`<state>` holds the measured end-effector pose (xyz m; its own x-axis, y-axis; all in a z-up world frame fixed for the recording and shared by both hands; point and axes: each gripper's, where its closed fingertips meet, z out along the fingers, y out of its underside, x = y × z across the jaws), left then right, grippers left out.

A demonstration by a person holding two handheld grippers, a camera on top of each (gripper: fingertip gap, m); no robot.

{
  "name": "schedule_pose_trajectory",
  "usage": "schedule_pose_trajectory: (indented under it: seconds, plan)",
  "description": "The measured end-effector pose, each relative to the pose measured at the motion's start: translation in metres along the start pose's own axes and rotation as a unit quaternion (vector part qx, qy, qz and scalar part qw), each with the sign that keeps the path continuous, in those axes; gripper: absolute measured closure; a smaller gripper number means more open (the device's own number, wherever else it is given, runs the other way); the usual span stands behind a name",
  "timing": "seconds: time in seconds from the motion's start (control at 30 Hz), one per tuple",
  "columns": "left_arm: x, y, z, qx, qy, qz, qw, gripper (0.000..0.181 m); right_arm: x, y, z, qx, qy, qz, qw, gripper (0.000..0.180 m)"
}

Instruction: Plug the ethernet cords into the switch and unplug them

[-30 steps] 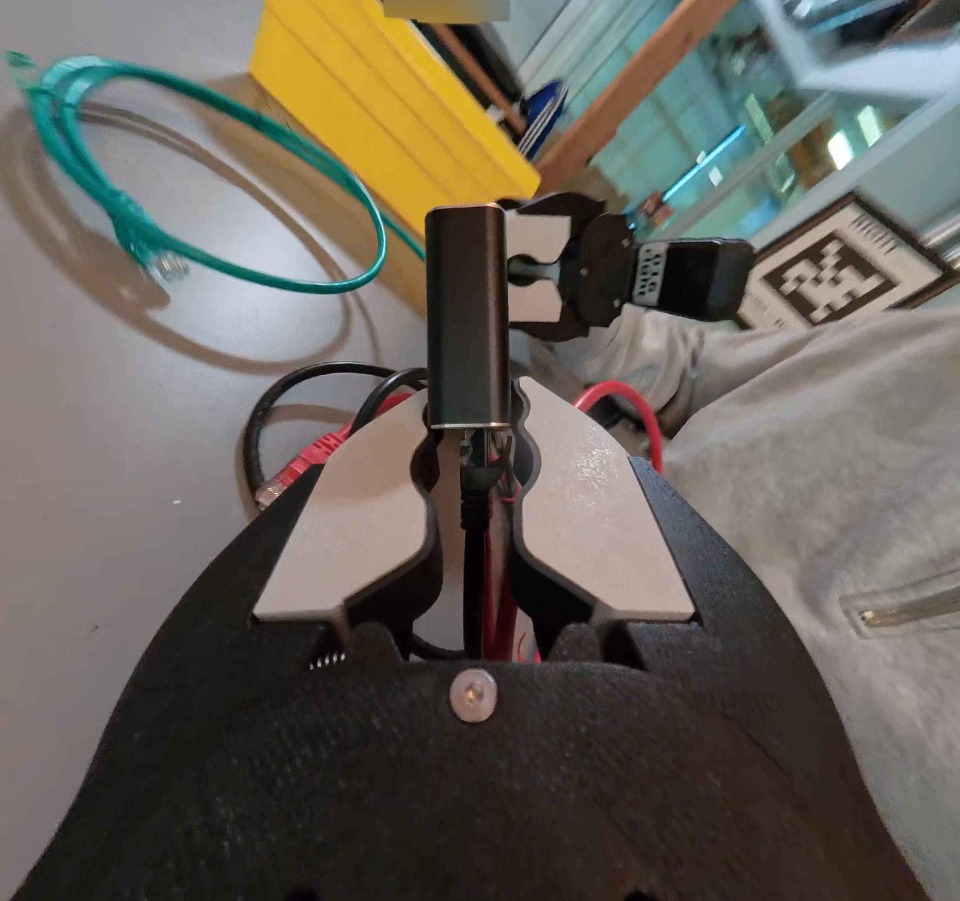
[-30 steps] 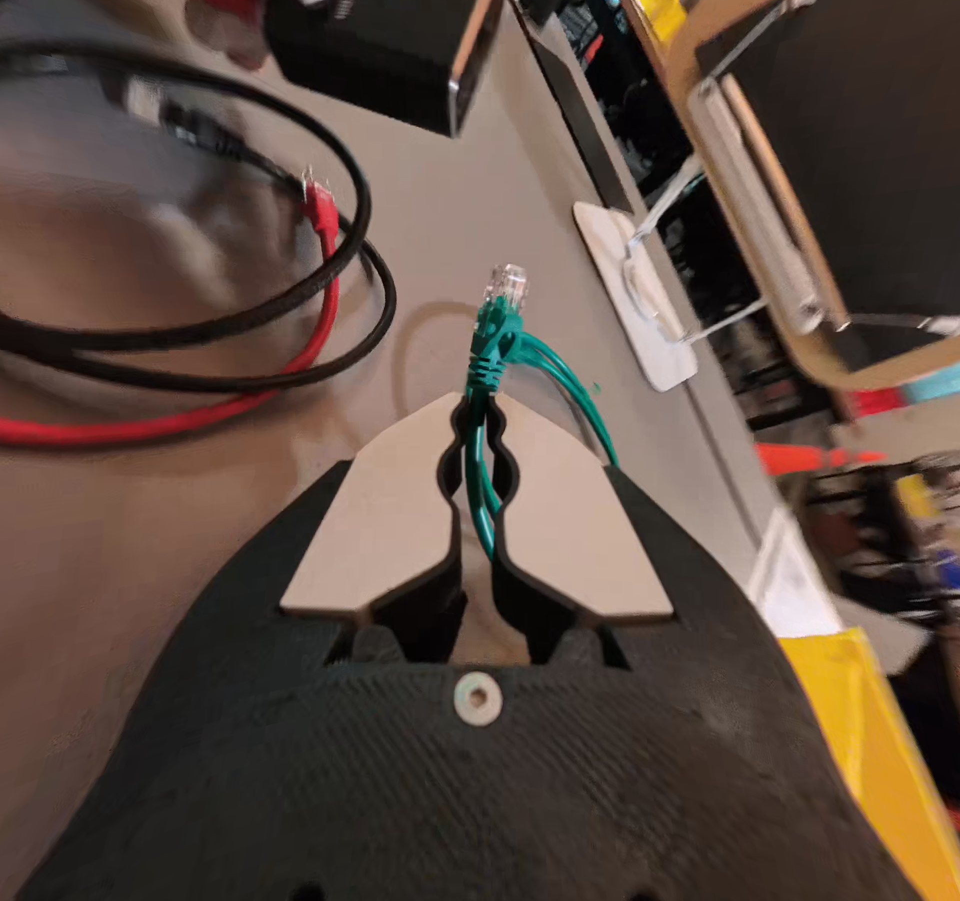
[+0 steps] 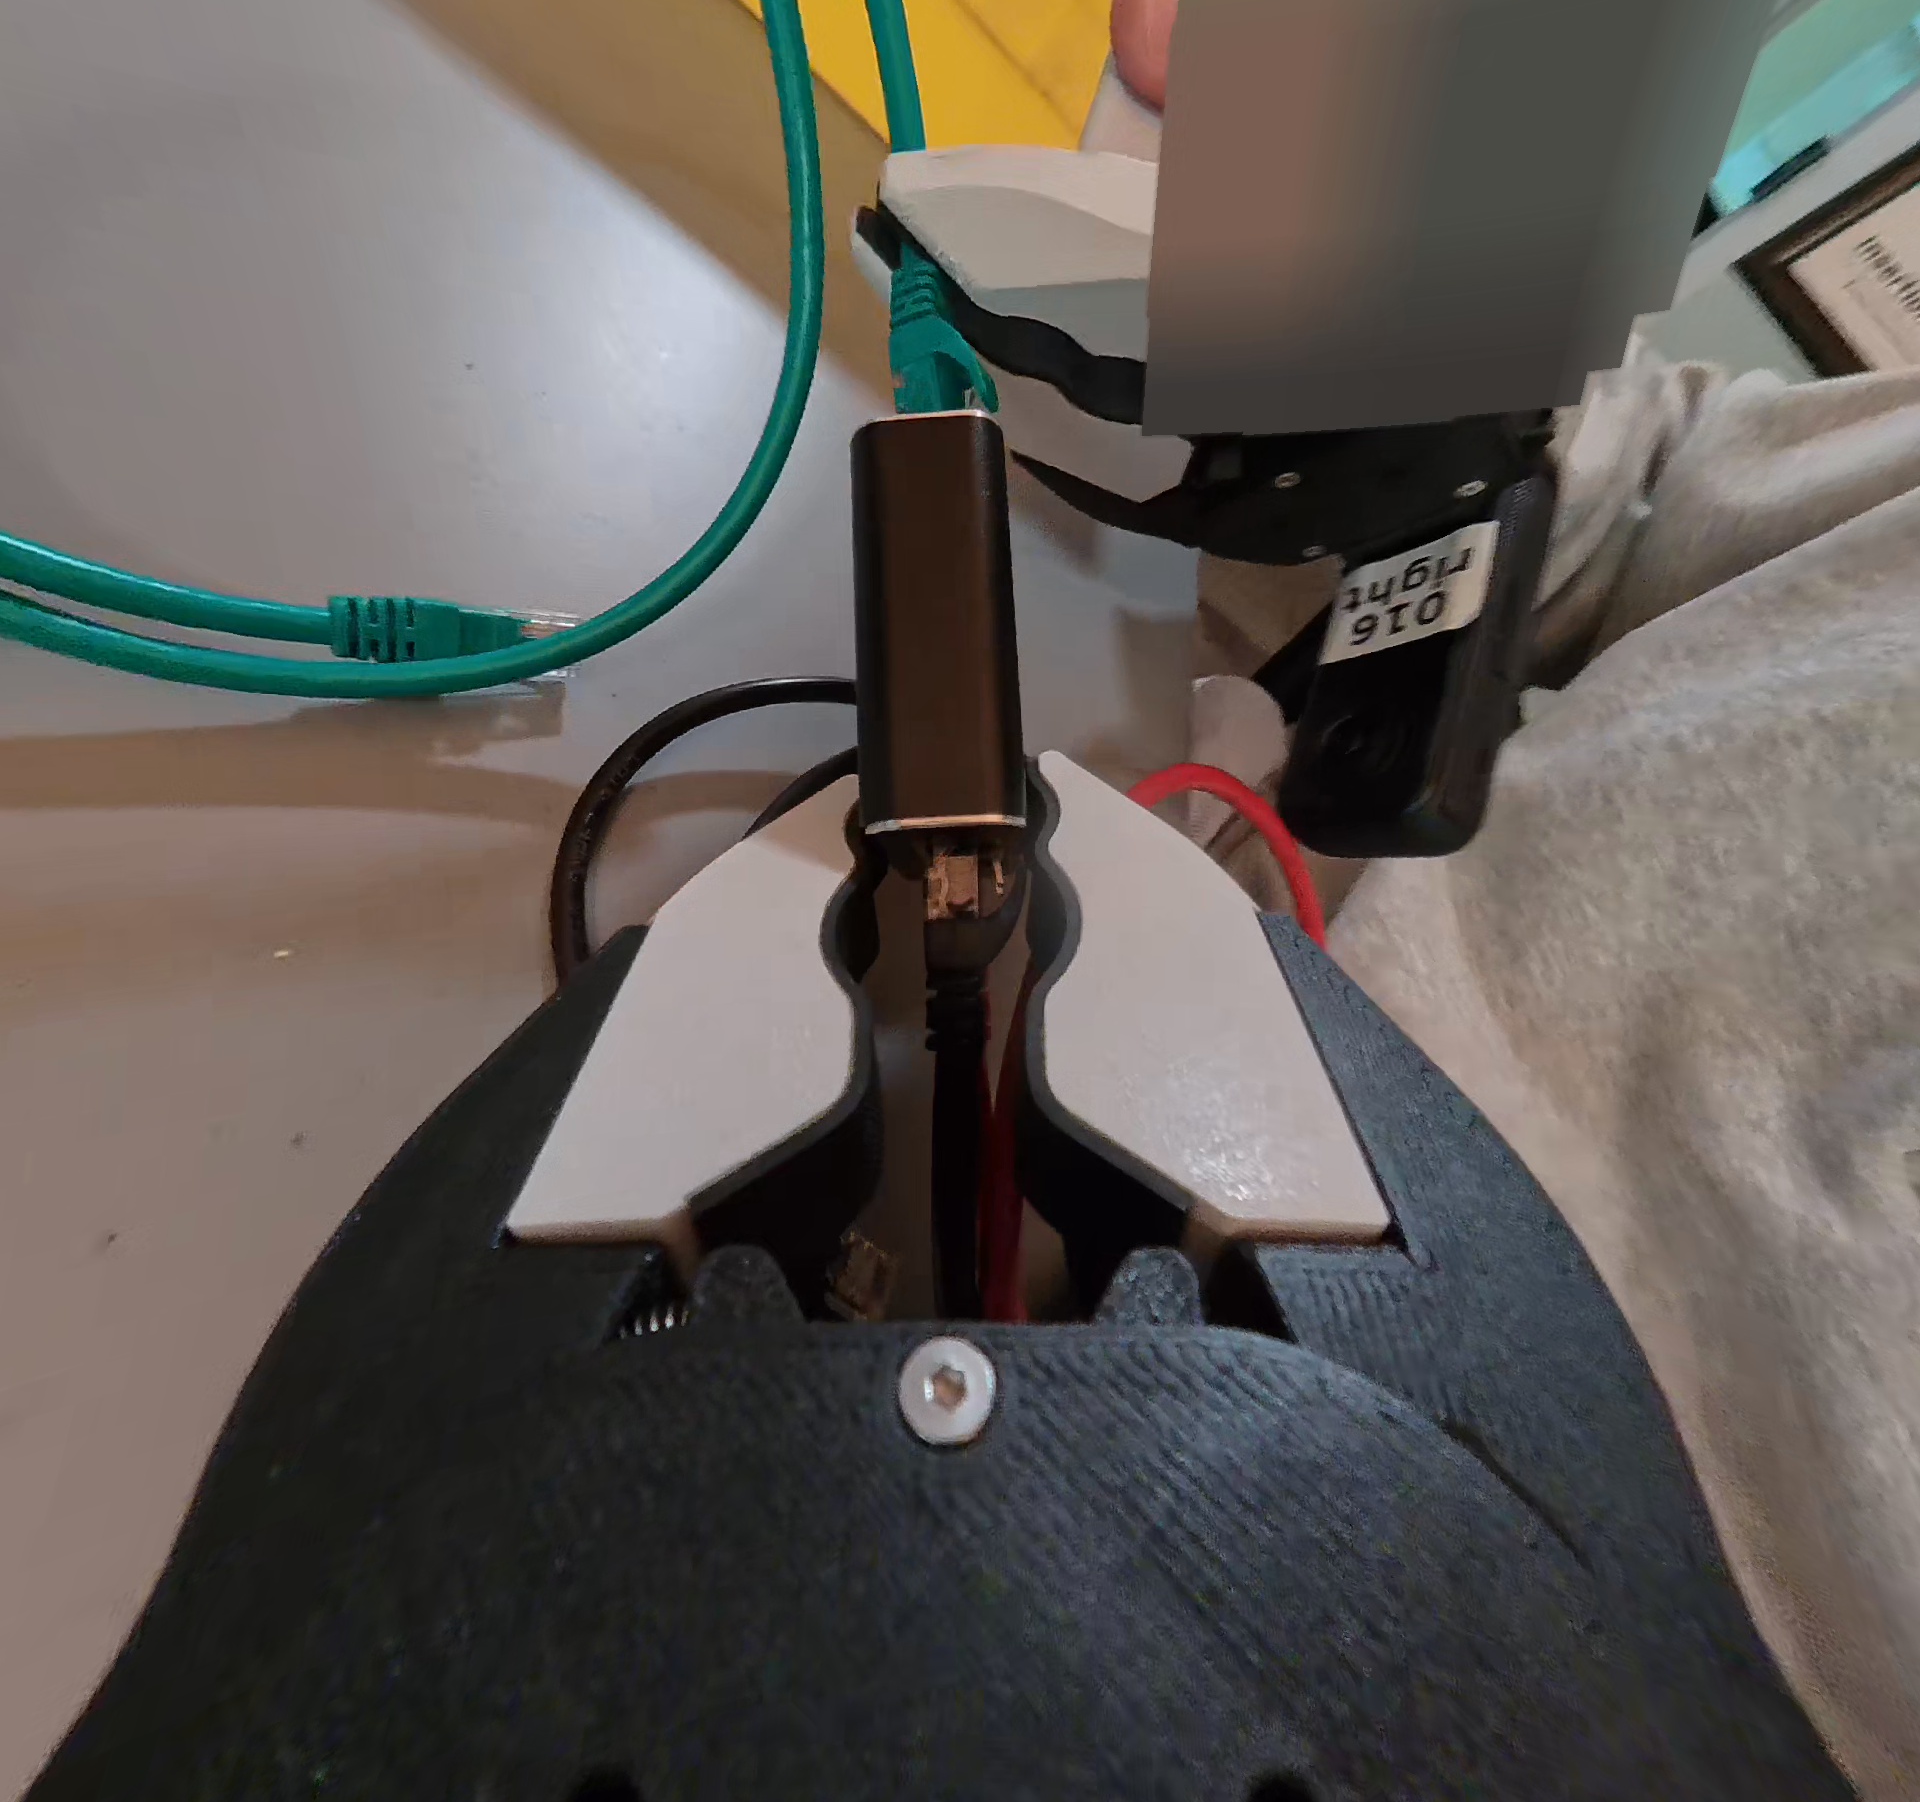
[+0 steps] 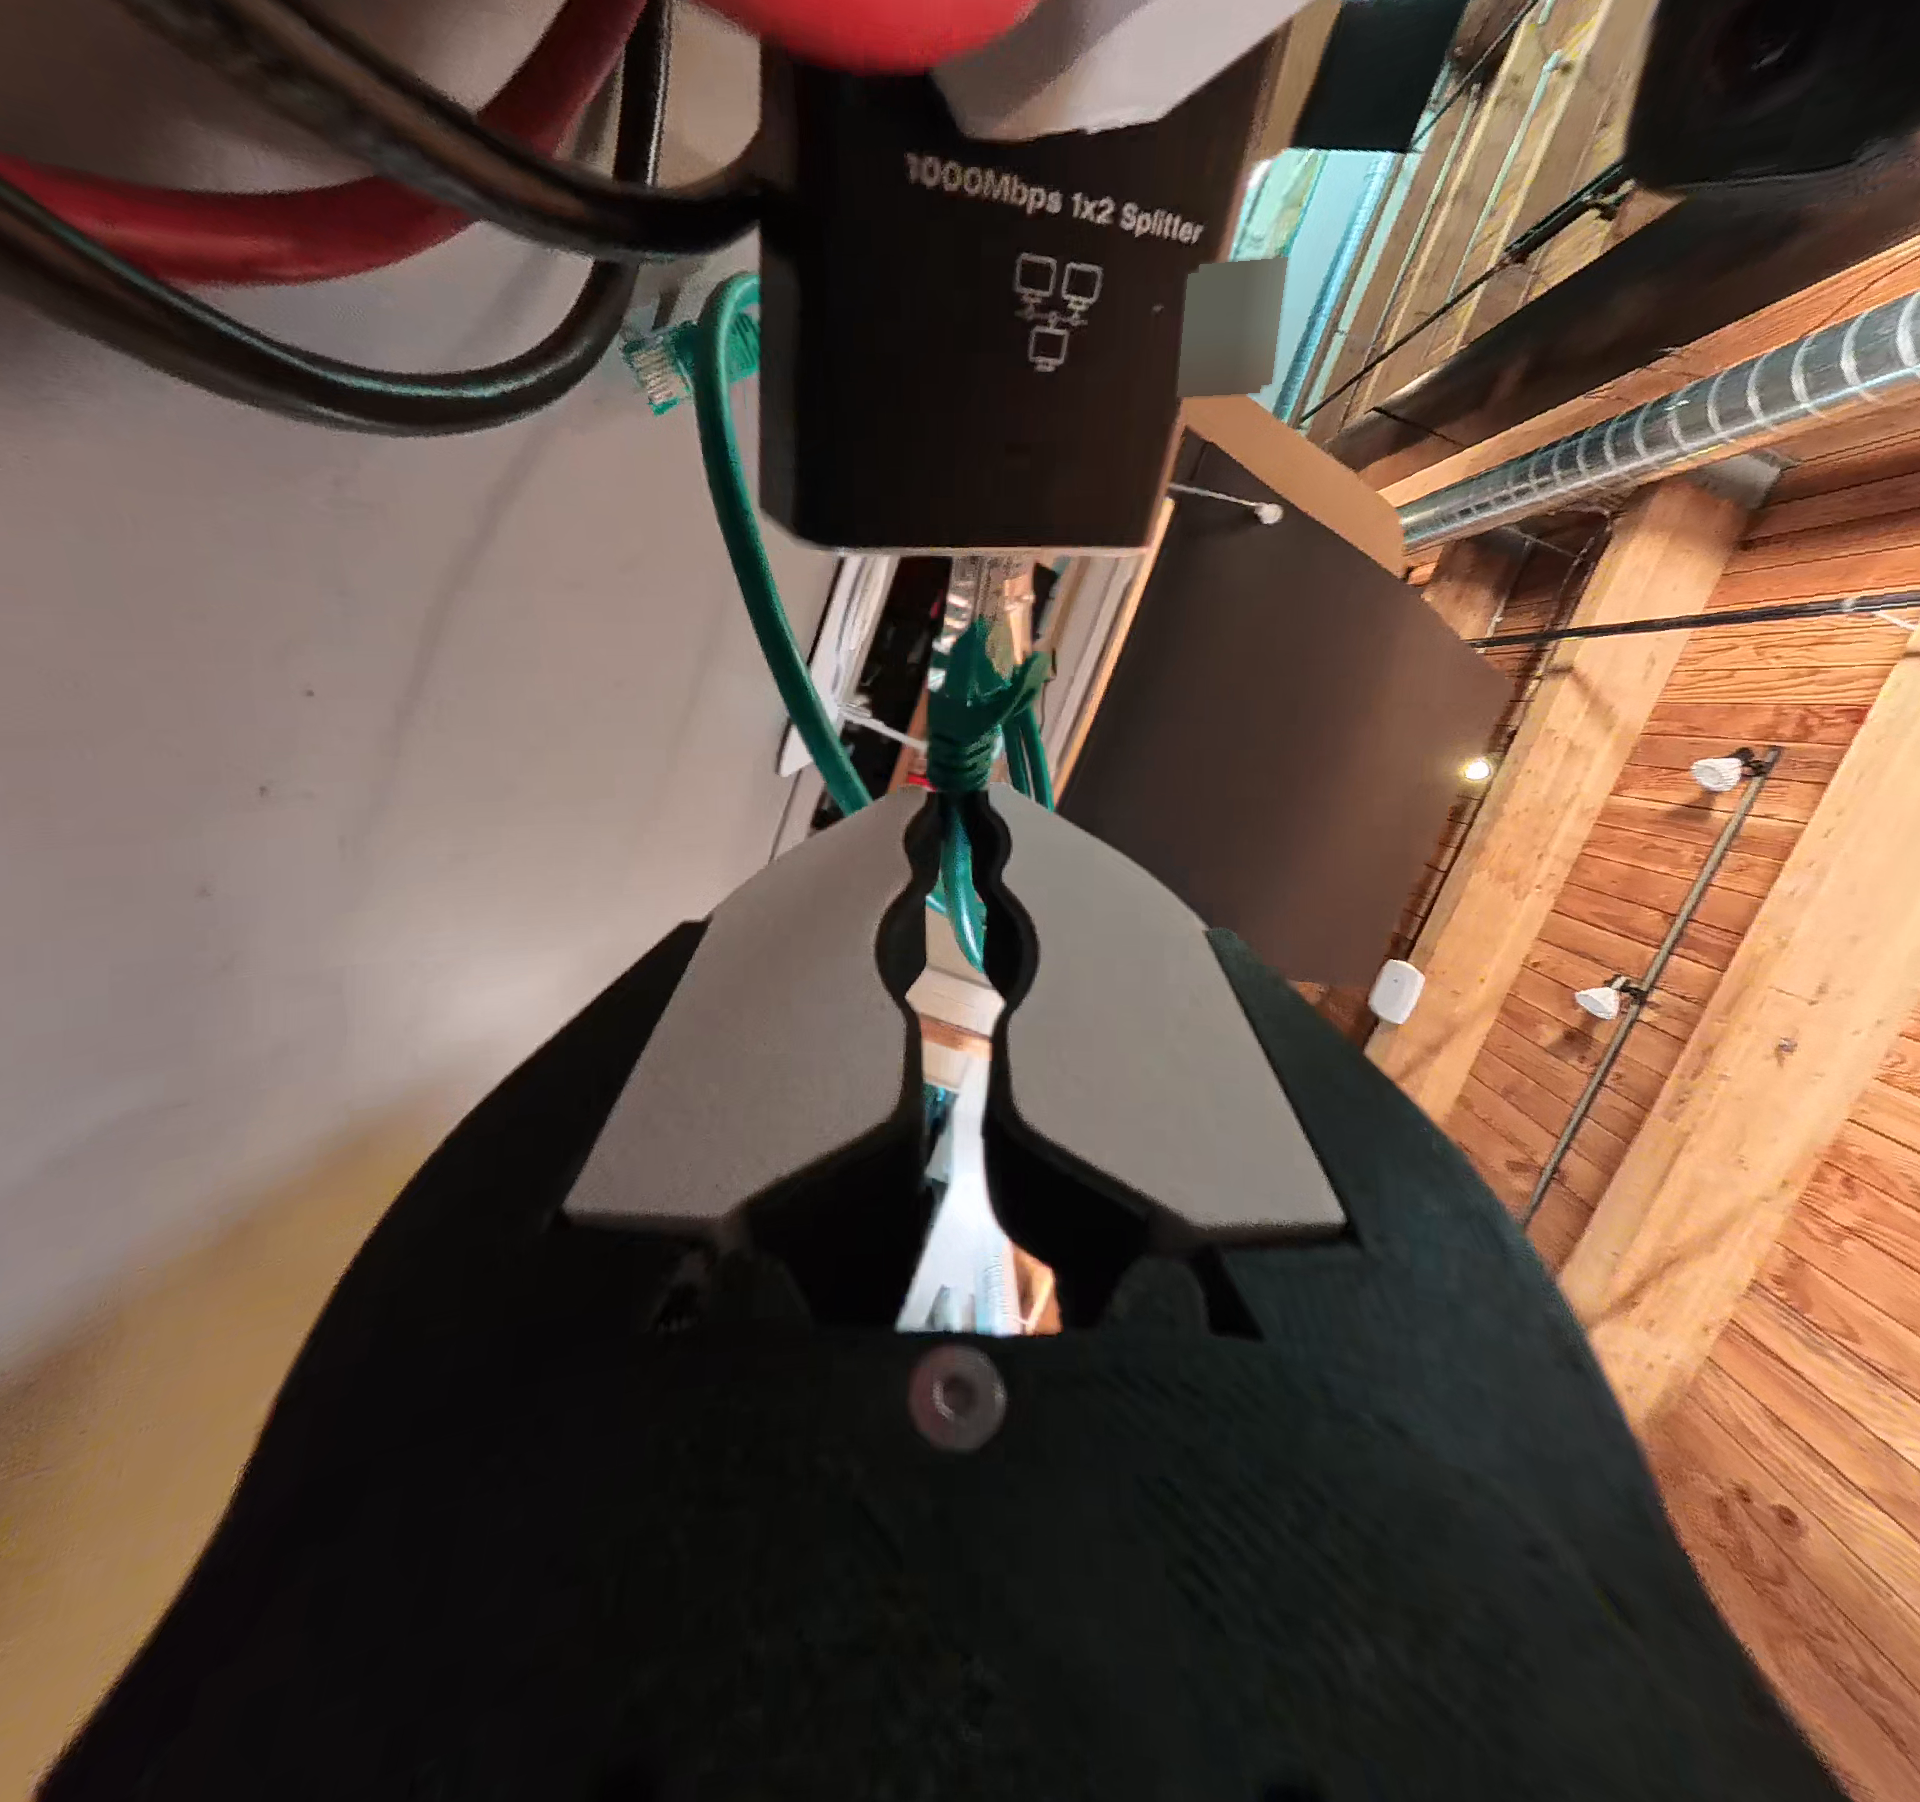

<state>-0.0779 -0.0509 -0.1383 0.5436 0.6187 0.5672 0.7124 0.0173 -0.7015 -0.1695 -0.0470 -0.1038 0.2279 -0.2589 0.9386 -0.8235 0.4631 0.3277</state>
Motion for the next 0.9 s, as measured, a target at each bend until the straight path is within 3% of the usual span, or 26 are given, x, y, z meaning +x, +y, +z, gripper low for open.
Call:
schedule_pose_trajectory:
  seconds: [0.4,0.9]
  plan:
    - [0.009,-0.012,-0.006,0.074,0.163,-0.157,0.971,0.155,0.011,-0.001,-0.005,0.005,0.065,-0.019,0.998,0.174]
    - [0.011,-0.012,-0.009,0.080,0.205,-0.171,0.960,0.154,-0.011,-0.003,-0.008,0.051,-0.024,0.147,0.987,0.174]
